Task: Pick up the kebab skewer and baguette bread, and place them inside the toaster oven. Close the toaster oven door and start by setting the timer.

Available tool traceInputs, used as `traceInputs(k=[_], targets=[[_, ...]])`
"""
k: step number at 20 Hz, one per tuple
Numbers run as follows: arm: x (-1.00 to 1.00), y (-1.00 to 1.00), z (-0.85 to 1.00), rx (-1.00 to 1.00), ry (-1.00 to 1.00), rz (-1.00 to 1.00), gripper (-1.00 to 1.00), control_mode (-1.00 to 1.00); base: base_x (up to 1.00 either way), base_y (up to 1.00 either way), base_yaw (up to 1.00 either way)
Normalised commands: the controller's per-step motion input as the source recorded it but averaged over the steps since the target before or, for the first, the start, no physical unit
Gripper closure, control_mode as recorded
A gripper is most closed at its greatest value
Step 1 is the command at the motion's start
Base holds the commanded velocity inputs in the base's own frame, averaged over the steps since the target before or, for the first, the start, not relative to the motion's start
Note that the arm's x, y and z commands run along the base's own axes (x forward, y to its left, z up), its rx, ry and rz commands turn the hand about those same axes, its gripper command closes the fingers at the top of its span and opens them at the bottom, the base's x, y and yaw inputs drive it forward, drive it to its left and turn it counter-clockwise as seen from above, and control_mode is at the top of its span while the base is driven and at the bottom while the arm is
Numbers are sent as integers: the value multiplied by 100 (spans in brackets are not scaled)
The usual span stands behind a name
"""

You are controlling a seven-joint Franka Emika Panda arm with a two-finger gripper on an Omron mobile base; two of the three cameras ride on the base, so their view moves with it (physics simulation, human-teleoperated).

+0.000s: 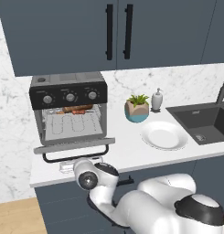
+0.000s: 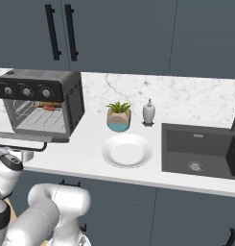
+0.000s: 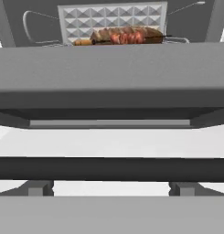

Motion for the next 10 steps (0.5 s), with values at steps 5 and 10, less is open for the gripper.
traceInputs(k=[5,10], targets=[[16,0,33,0,0,-1,-100,-100,0,0,0],[20,0,33,0,0,0,-100,-100,0,0,0]])
